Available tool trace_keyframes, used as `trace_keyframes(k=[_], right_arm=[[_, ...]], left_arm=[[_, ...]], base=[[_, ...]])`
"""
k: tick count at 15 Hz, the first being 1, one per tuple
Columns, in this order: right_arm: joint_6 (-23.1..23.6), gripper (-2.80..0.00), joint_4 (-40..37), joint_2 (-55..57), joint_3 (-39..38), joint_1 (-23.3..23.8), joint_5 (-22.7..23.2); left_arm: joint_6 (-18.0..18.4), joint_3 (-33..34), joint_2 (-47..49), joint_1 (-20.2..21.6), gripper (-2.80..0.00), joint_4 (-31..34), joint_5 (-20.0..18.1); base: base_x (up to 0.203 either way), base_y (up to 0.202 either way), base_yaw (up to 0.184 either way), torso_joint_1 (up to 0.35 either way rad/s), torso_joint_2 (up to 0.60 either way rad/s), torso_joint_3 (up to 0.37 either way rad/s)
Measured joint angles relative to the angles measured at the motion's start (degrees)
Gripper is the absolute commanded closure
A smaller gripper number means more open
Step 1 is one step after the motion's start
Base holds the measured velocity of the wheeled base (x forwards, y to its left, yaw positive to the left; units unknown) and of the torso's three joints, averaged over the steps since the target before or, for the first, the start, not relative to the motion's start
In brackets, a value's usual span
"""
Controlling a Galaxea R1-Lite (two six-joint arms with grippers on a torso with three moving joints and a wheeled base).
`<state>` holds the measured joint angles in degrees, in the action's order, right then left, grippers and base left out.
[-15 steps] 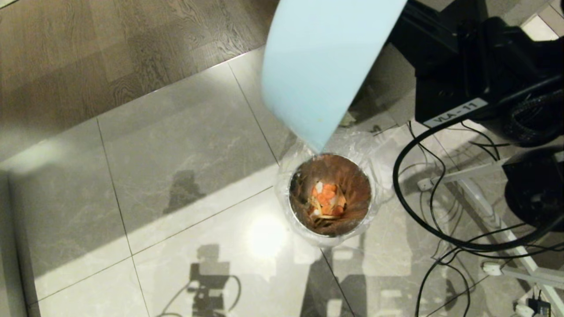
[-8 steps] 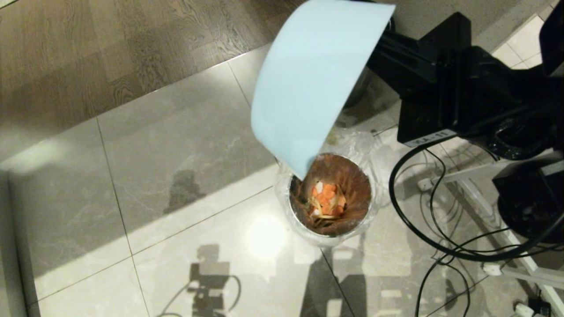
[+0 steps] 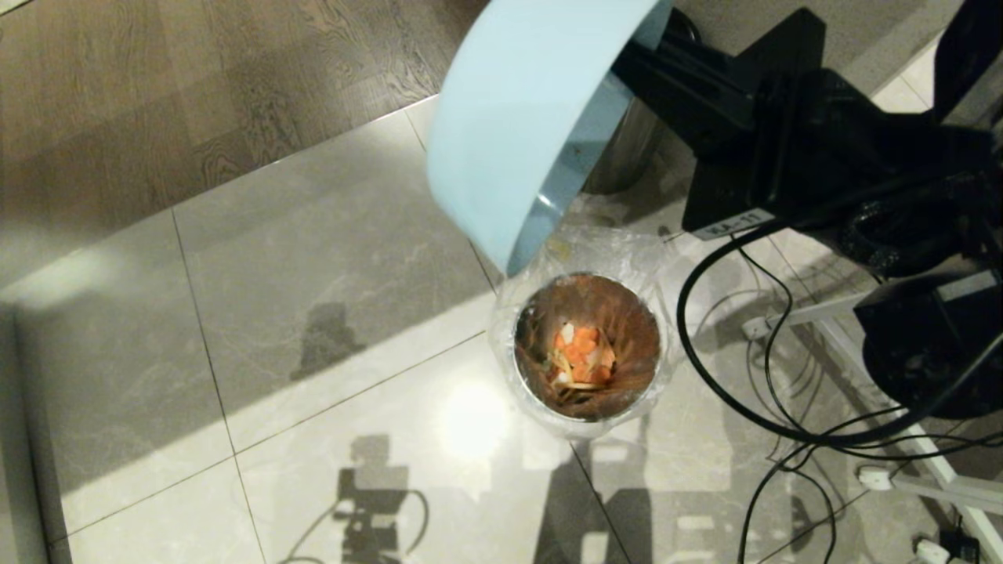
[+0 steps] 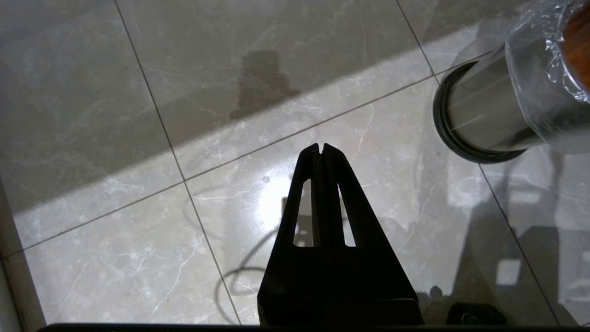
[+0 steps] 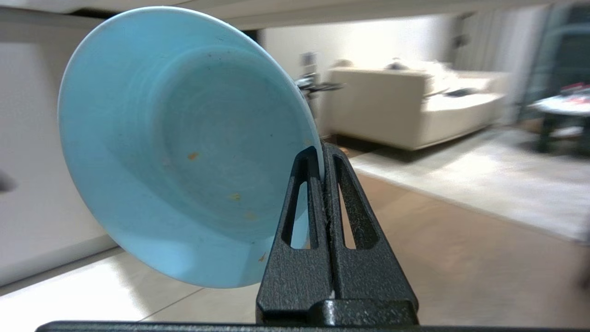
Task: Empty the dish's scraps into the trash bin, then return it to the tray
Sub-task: Pour the leftover food from the bowl into the trash can, then put the bowl back to the table
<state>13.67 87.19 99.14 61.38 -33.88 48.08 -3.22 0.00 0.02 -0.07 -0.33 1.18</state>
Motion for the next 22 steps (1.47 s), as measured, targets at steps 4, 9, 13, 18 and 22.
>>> trace_keyframes(k=[4, 9, 13, 18, 22], right_arm=[[2.35, 0.00, -1.80, 1.86, 4.60, -1.26, -4.17], [-2.93, 0.00, 0.05, 3.42, 8.26, -2.43, -5.00], [-11.41, 0.00, -5.95, 1.57, 7.26, -2.41, -15.49], [-17.17, 0.00, -21.80, -5.80, -4.36, 1.08, -31.23], [-18.00, 0.00, -24.94, -14.00, -22.11, 6.78, -35.54]], left_arm=[[0.00, 0.00, 0.00, 0.00, 0.00, 0.02, 0.02], [0.02, 0.00, 0.00, 0.00, 0.00, 0.00, 0.05], [0.00, 0.00, 0.00, 0.00, 0.00, 0.02, 0.05], [0.00, 0.00, 0.00, 0.05, 0.00, 0.00, 0.06], [0.00, 0.00, 0.00, 0.02, 0.00, 0.02, 0.05]], base=[[0.000, 0.000, 0.000, 0.000, 0.00, 0.000], [0.000, 0.000, 0.000, 0.000, 0.00, 0.000], [0.000, 0.000, 0.000, 0.000, 0.00, 0.000], [0.000, 0.000, 0.000, 0.000, 0.00, 0.000], [0.000, 0.000, 0.000, 0.000, 0.00, 0.000]])
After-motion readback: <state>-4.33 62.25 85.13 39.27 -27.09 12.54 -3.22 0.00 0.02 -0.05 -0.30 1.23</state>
